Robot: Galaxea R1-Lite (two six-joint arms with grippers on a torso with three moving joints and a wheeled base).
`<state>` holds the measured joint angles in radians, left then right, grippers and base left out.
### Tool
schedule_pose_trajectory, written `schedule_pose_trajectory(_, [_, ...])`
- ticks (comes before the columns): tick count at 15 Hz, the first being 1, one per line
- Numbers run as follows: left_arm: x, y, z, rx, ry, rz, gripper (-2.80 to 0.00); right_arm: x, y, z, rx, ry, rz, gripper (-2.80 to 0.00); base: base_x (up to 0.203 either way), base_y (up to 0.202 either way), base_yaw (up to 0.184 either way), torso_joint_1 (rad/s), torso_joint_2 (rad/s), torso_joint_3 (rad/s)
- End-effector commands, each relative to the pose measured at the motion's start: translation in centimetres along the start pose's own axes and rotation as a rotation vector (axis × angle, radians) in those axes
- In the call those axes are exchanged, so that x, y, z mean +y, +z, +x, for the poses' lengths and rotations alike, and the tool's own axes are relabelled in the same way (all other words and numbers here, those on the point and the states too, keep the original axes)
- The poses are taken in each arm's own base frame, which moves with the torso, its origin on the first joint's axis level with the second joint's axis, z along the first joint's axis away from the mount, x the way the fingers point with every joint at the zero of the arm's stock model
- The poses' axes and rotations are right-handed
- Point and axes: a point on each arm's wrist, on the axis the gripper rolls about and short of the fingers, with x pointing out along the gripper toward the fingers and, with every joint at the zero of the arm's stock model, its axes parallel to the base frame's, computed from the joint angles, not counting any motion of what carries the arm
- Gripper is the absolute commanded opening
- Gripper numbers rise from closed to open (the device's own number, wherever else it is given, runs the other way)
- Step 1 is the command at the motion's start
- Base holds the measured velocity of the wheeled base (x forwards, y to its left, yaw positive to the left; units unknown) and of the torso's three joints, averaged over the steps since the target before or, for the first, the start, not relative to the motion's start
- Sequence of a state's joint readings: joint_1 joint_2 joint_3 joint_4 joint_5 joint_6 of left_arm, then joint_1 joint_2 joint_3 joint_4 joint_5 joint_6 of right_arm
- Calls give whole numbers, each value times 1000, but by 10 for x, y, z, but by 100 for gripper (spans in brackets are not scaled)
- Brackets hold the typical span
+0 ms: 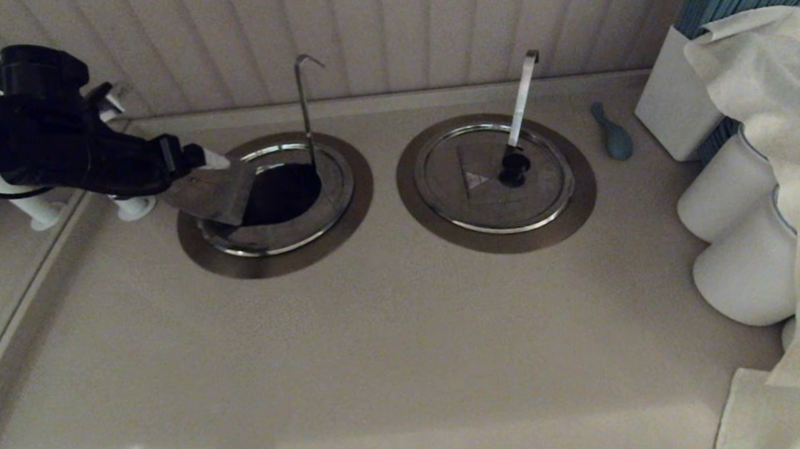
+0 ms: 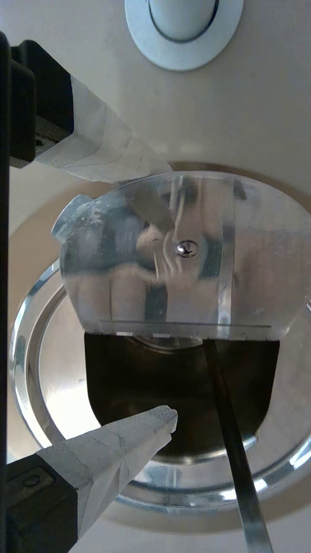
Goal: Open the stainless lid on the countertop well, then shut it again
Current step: Close the lid
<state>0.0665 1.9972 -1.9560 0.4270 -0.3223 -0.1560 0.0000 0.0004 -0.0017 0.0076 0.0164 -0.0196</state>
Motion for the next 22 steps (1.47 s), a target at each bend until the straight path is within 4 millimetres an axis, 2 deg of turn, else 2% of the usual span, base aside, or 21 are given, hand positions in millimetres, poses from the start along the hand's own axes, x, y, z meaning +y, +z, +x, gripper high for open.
schedule_pose_trajectory(1, [-6,1,-3,-4,-14,-1,0,0,0,0,0,0,0,-280,0,0,0,0,0,0])
schedule_pose_trajectory(8, [-18,7,-17,-35,-34,-13,0,0,0,0,0,0,0,-280,0,0,0,0,0,0])
schedule_pose_trajectory(22, [-22,13,-31,-82,-39,-14,0,0,0,0,0,0,0,-280,0,0,0,0,0,0])
